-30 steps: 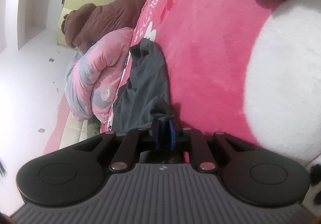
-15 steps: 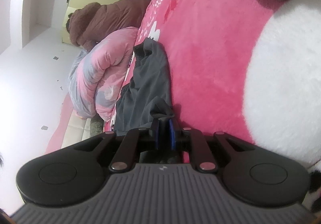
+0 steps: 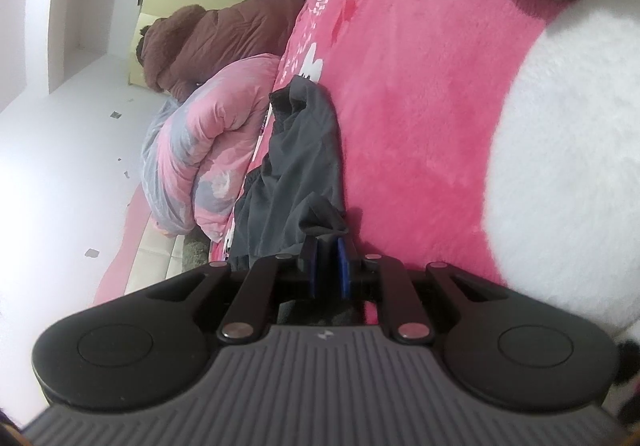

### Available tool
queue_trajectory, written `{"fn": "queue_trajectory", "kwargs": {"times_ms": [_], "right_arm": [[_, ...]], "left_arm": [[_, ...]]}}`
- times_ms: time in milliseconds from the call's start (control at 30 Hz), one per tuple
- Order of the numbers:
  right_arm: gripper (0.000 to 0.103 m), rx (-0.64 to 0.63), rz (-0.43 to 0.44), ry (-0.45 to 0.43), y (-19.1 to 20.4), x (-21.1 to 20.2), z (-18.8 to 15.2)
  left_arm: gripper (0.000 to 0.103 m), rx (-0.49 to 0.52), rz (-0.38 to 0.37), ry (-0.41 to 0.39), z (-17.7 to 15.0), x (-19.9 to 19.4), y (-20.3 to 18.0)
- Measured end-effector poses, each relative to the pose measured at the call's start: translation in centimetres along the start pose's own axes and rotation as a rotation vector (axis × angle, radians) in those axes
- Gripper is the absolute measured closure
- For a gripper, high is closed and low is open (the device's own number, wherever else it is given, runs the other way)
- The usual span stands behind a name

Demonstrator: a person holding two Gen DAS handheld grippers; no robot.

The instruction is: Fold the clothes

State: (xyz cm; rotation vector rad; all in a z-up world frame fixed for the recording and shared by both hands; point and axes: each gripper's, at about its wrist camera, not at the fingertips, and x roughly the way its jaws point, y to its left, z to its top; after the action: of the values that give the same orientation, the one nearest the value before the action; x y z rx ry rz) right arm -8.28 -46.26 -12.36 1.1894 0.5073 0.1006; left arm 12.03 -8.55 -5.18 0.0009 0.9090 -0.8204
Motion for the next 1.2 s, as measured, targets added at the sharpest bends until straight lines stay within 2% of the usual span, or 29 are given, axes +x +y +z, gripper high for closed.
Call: {"fn": "queue_trajectory", "kwargs": {"times_ms": [167, 400, 500, 600, 667, 733, 833, 900, 1000, 1067, 1200], "right_arm": [[0.062, -0.020, 0.004, -0.006, 0.8, -1.4, -0.4], [0.058, -0.085, -0.067, 0.059, 2.0, -1.3, -2.2], [0.060, -0.129, -0.098, 0.057, 2.4, -1.1, -3.1], [0.072, -0.226, -0.145, 0.065, 3.4, -0.9, -4.2], [0.098, -0.247, -0.141, 0.088, 3.8, -1.1, -4.7], [0.100, -0.266, -0.124, 0.095, 4.4, -1.7, -4.9], [0.101, -0.315, -0.088, 0.054, 6.3, -4.1, -4.3], [0.101, -0.348, -0.083, 0.032, 7.1, -5.7, -3.9], [0.101, -0.326, -0.155, 0.055, 6.2, -6.1, -3.5], [0.103, -0.308, -0.183, 0.056, 5.7, -6.3, -3.5], [0.103, -0.351, -0.282, 0.056, 5.7, -6.2, -3.6]], "left_arm": [[0.098, -0.160, -0.100, 0.000, -1.2, -2.8, 0.9], [0.098, -0.392, -0.274, 0.018, -5.8, -7.1, 2.0], [0.098, -0.474, -0.338, 0.029, -8.3, -7.9, 2.4], [0.098, -0.555, -0.397, 0.034, -10.6, -8.3, 2.8], [0.098, -0.592, -0.419, 0.037, -11.6, -8.3, 3.1], [0.098, -0.623, -0.437, 0.036, -12.5, -8.4, 3.3], [0.098, -0.638, -0.440, 0.021, -13.2, -8.7, 3.6], [0.098, -0.648, -0.426, 0.044, -13.6, -8.0, 3.8], [0.099, -0.661, -0.424, 0.082, -14.0, -7.2, 4.0], [0.099, -0.650, -0.428, 0.080, -13.9, -7.2, 3.9], [0.098, -0.588, -0.352, 0.110, -14.0, -6.7, 3.7]]}}
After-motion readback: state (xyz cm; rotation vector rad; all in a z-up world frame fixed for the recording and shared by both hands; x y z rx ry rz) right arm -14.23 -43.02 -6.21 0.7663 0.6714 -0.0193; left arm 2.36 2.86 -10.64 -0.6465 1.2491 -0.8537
